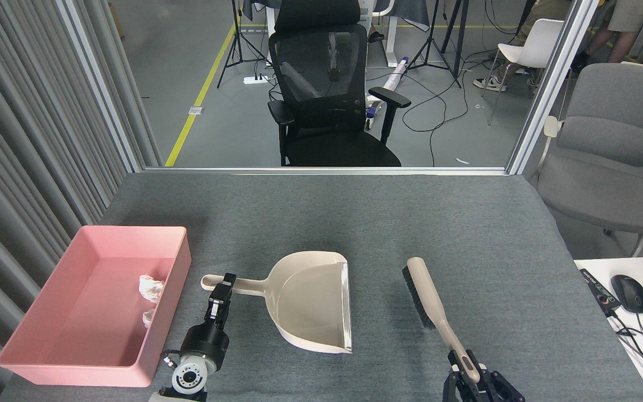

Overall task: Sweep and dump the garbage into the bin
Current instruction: 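Bring the dustpan back and set it on the table with left gripper, then release the dustpan and brush, opening both grippers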

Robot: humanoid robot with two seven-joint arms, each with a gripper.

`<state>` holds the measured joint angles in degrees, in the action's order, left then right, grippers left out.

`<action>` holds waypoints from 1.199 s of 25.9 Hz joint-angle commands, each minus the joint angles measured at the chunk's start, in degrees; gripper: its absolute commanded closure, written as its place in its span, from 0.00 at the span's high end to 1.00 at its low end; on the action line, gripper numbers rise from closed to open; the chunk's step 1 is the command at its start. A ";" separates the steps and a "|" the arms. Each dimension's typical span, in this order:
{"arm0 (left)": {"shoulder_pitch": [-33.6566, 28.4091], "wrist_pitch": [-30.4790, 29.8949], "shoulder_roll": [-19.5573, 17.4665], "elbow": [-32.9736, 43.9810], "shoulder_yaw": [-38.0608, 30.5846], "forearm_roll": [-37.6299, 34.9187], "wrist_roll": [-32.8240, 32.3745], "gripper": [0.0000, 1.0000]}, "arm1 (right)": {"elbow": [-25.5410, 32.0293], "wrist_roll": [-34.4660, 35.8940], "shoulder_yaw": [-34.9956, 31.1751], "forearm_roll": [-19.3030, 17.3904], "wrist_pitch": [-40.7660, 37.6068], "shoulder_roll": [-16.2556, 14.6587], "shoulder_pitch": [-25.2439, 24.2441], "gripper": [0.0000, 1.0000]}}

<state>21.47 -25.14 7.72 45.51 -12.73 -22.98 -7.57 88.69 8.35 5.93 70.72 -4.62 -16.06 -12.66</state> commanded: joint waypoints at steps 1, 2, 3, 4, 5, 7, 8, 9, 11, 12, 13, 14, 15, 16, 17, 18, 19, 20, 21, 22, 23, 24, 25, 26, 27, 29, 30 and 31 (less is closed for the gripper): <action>0.15 -0.09 0.01 -0.16 0.07 -0.05 0.01 0.24 | -0.80 0.26 0.13 0.21 0.13 -0.02 -0.09 0.26; 0.15 0.09 0.01 -0.16 0.07 -0.05 0.01 0.28 | -0.98 0.26 0.13 0.21 0.13 -0.02 -0.09 0.26; 0.15 0.27 -0.08 -0.16 0.07 -0.31 0.01 0.30 | -1.33 0.26 0.13 0.21 0.22 -0.02 0.00 0.26; 0.15 0.27 -0.17 -0.16 0.07 -1.01 0.01 0.30 | -1.77 0.26 0.04 0.21 0.31 -0.20 0.09 0.26; 0.06 0.27 -0.17 -0.16 -0.02 -1.89 0.01 0.31 | -2.30 0.26 0.04 0.21 0.66 -0.20 0.27 0.26; -0.02 0.35 -0.17 -0.07 -0.02 -2.60 0.01 0.39 | -2.47 0.26 0.04 0.21 0.84 -0.29 0.53 0.26; -0.11 0.35 -0.17 0.02 -0.02 -2.60 0.10 0.50 | -2.47 0.26 0.04 0.21 0.92 -0.29 0.53 0.26; -0.20 0.44 -0.17 0.10 0.07 -2.77 0.10 0.59 | -2.47 0.26 0.04 0.21 1.01 -0.29 0.62 0.27; -0.37 0.88 -0.25 0.10 0.16 -3.83 0.01 0.67 | -2.56 0.26 0.04 0.21 1.19 -0.29 0.70 0.29; -0.46 0.88 -0.34 0.10 0.16 -4.97 0.01 0.72 | -2.65 0.26 0.04 0.30 1.19 -0.29 0.70 0.29; -0.55 0.97 -0.34 0.02 0.16 -6.55 0.01 0.78 | -2.65 0.26 0.04 0.30 1.19 -0.37 0.62 0.29; -0.55 0.97 -0.34 0.02 0.16 -7.96 0.01 0.87 | -2.82 0.17 0.13 0.30 1.19 -0.37 0.62 0.29; -0.64 0.97 -0.34 0.02 0.16 -8.66 0.01 0.92 | -2.91 0.17 0.13 0.30 1.19 -0.37 0.62 0.29; -0.64 0.97 -0.34 0.02 0.16 -8.84 0.01 0.94 | -2.91 0.17 0.04 0.30 1.19 -0.46 0.62 0.29; -0.64 1.15 -0.34 0.10 0.16 -8.93 0.01 0.95 | -3.00 0.17 0.04 0.30 1.19 -0.46 0.62 0.30; -0.81 1.58 -0.34 0.28 0.16 -8.93 0.01 0.97 | -2.91 0.17 0.04 0.30 1.19 -0.46 0.62 0.31; -0.90 1.94 -0.34 0.45 0.16 -9.01 -0.08 0.97 | -3.00 0.17 0.04 0.30 1.19 -0.46 0.62 0.37; -1.25 2.29 -0.43 0.54 0.16 -9.10 -0.26 0.97 | -3.00 0.17 0.04 0.30 1.19 -0.46 0.62 0.44; -1.52 2.64 -0.43 0.54 0.16 -9.19 -0.52 0.97 | -3.00 0.17 0.04 0.30 1.19 -0.46 0.62 0.49; -1.69 2.73 -0.43 0.63 0.25 -9.19 -0.61 0.97 | -2.91 0.17 0.04 0.30 1.19 -0.37 0.53 0.56; -1.87 2.73 -0.43 0.63 0.16 -9.19 -0.70 0.98 | -2.91 0.17 0.04 0.30 1.19 -0.37 0.53 0.68; -2.13 2.73 -0.52 1.07 0.25 -9.28 -0.87 0.98 | -2.91 0.17 0.04 0.30 1.19 -0.29 0.44 0.78; -2.66 2.82 -0.52 1.69 0.25 -9.28 -0.87 0.98 | -2.91 0.17 0.04 0.21 1.19 -0.29 0.44 0.89; -3.27 2.90 -0.60 2.56 0.25 -9.28 -0.96 0.98 | -2.91 0.17 -0.04 0.21 1.19 -0.29 0.44 0.96; -3.80 2.90 -0.78 3.35 0.25 -9.28 -0.96 0.98 | -2.91 0.17 -0.05 0.21 1.10 -0.29 0.44 0.97; -4.94 2.99 -1.13 5.29 0.25 -9.28 -1.05 0.98 | -2.47 0.17 -0.05 0.12 1.01 -0.29 0.44 0.98; -5.74 3.25 -1.13 6.17 0.25 -9.28 -1.05 0.98 | -2.30 0.17 -0.05 0.03 0.92 -0.37 0.44 0.98; -6.44 3.61 -1.13 7.13 0.25 -9.28 -1.05 0.98 | -2.03 0.17 -0.05 0.03 0.84 -0.46 0.27 0.98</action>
<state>16.87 -22.01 6.79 50.12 -12.49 -32.24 -8.54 86.13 8.54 5.91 70.85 -3.49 -16.38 -12.22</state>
